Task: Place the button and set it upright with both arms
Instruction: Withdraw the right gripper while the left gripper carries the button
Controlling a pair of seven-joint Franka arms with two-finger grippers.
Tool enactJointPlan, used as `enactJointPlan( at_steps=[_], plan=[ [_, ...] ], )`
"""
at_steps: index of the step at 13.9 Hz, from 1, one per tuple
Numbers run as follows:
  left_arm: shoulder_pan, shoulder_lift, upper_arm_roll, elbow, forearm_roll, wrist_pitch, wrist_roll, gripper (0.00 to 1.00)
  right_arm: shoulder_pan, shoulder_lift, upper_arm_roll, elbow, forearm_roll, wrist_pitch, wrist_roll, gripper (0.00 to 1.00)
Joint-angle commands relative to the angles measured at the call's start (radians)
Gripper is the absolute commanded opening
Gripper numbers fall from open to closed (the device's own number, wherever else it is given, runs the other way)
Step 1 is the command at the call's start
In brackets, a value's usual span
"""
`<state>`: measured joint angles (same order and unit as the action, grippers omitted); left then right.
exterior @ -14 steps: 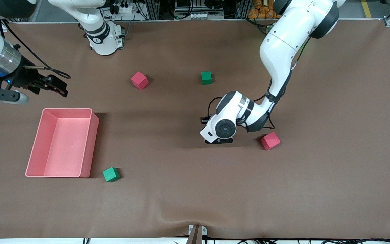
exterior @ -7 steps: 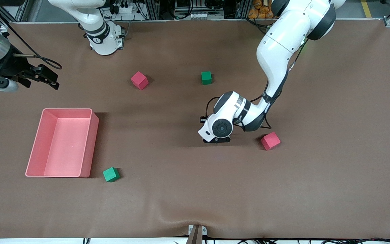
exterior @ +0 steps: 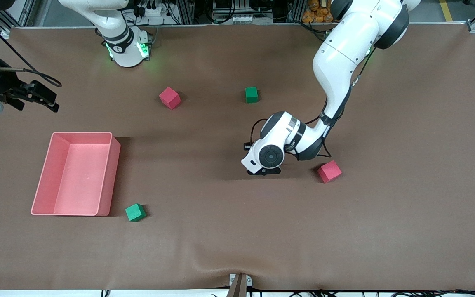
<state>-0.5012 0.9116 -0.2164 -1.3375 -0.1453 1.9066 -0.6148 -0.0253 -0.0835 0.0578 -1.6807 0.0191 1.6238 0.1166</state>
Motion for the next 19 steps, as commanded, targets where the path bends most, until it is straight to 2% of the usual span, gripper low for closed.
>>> enactJointPlan(
  at_steps=[1, 4, 6, 9, 11, 15, 19],
  plan=[
    [-0.013, -0.049, 0.009, 0.009, 0.003, -0.001, -0.051, 0.00, 0.011, 0.027, -0.012, 0.042, -0.002, -0.010, -0.026, 1.00],
    [-0.022, -0.094, 0.009, 0.026, 0.038, 0.011, -0.071, 0.00, 0.013, 0.031, -0.013, 0.050, -0.002, -0.009, -0.023, 1.00],
    [-0.065, -0.095, 0.011, 0.066, 0.136, 0.054, -0.124, 0.00, 0.013, 0.045, -0.012, 0.062, 0.001, -0.009, -0.014, 1.00],
    [-0.124, -0.092, 0.012, 0.070, 0.251, 0.172, -0.227, 0.00, 0.016, 0.047, -0.012, 0.067, 0.001, -0.010, -0.011, 1.00],
    [-0.169, -0.091, 0.012, 0.070, 0.399, 0.241, -0.339, 0.00, 0.016, 0.047, -0.012, 0.067, 0.001, -0.010, -0.011, 1.00],
    [-0.243, -0.085, 0.011, 0.069, 0.753, 0.295, -0.590, 0.00, 0.018, 0.047, -0.013, 0.067, 0.001, -0.012, -0.009, 1.00],
    [-0.304, -0.059, 0.011, 0.066, 1.002, 0.302, -0.862, 0.00, 0.018, 0.047, -0.012, 0.067, 0.001, -0.012, -0.015, 1.00]
  ],
)
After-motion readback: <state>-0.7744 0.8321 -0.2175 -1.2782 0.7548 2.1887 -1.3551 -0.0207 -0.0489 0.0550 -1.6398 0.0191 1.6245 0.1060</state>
